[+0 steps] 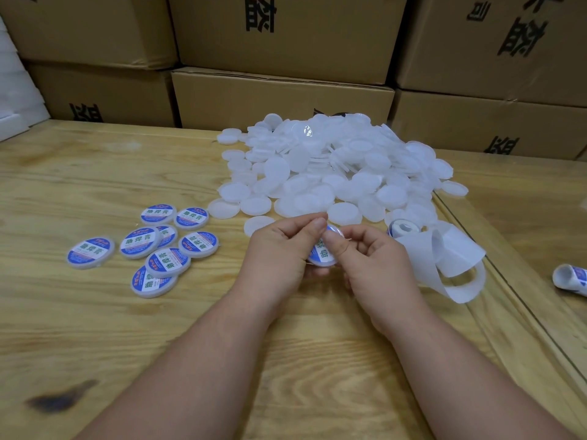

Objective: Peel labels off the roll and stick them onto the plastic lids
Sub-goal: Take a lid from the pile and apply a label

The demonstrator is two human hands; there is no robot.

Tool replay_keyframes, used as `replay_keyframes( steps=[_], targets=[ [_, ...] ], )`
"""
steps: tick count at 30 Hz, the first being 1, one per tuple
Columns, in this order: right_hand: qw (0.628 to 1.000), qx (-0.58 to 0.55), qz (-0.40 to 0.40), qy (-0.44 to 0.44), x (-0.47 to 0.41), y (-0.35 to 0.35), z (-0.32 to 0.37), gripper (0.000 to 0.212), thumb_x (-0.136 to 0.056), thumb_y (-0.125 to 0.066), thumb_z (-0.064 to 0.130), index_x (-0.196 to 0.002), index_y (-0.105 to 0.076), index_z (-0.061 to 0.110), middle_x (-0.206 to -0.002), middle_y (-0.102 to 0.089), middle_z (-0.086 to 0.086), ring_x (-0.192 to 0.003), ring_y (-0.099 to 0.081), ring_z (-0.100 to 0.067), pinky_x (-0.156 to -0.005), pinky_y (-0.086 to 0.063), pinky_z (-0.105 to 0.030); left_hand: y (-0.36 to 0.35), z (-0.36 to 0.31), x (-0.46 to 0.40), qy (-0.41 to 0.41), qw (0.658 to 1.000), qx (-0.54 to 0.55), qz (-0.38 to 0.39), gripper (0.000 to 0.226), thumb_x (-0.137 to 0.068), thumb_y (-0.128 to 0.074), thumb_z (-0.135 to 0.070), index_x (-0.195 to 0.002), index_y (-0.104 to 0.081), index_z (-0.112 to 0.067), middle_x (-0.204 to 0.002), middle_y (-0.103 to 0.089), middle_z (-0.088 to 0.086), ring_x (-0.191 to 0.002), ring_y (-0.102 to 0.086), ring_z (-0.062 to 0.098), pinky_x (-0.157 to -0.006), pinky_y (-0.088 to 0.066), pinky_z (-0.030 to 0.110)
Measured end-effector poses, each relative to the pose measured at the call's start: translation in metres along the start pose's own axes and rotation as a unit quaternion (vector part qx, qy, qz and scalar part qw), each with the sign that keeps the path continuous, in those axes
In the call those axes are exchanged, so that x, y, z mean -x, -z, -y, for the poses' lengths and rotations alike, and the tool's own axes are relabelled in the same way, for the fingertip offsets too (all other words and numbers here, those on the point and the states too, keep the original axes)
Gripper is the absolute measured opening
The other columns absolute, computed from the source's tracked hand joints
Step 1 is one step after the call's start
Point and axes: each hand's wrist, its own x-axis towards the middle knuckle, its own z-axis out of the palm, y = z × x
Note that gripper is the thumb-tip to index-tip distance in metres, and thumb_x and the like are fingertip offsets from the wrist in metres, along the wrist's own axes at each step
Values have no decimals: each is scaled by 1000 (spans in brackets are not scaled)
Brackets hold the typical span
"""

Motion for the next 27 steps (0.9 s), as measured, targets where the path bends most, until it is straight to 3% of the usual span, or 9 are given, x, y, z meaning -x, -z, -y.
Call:
replay_keyframes(
  steps=[2, 6, 11, 15, 18, 21, 24, 27],
  targets=[
    [1000, -11, -10, -5, 0, 0, 2, 20, -87, -80, 29, -91, -71, 12, -55, -65, 9, -43, -55, 0, -44, -41, -12, -1, 0, 1, -3, 1000, -17, 0, 12, -97, -69, -24, -101, -79, -22, -87, -79, 3, -69, -75, 15, -54, -56, 23],
    [999, -11, -47, -10, -1, 1, 3, 15, -90, -77, 27, -85, -74, 14, -56, -67, 6, -43, -54, -4, -44, -43, -17, -3, 1, 1, 0, 1000, -16, 3, 18, -102, -60, -28, -102, -76, -23, -88, -79, 6, -75, -76, 18, -57, -58, 24],
    [997, -25, -70, -11, -4, 2, 2, 13, -95, -72, 25, -87, -75, 15, -60, -70, -3, -48, -58, -11, -47, -48, -21, 0, 3, -1, 1, 1000, -17, 12, 13, -96, -70, -19, -109, -71, -16, -88, -80, 6, -81, -78, 17, -60, -59, 24],
    [999, 16, -40, -12, -3, -1, -1, 18, -101, -63, 28, -89, -75, 22, -71, -76, -4, -52, -68, -14, -47, -50, -22, 11, 1, -7, -35, 995, -90, -39, 11, -97, -67, -20, -99, -76, -25, -85, -79, -4, -76, -74, 5, -59, -55, 18],
    [999, 42, -28, -17, -4, -4, -3, 19, -102, -60, 27, -88, -73, 22, -77, -78, 1, -52, -66, -12, -46, -49, -20, 28, -6, -12, -78, 976, -164, -117, 18, -100, -60, -28, -93, -76, -32, -84, -76, -19, -75, -67, -5, -64, -49, 11],
    [998, 43, -29, -24, -4, -4, -5, 19, -100, -61, 23, -85, -72, 20, -74, -77, 0, -49, -64, -10, -45, -47, -19, 50, -17, -13, -97, 952, -250, -145, 21, -101, -55, -33, -90, -72, -36, -72, -67, -27, -64, -57, -10, -52, -39, 6],
    [997, 65, -22, -21, -4, -3, -5, 18, -100, -62, 24, -85, -72, 21, -73, -76, 1, -50, -63, -10, -45, -48, -19, 74, -30, -15, -100, 911, -364, -167, 19, -100, -56, -33, -88, -69, -40, -74, -64, -26, -72, -58, -8, -57, -38, 13],
    [997, 74, -20, -20, -3, -2, -4, 17, -99, -62, 24, -87, -72, 21, -72, -76, 1, -50, -62, -9, -45, -48, -19, 100, -40, -19, -82, 871, -426, -229, 17, -97, -61, -31, -106, -75, -31, -88, -66, -21, -84, -61, 6, -69, -42, 24]
  ],
)
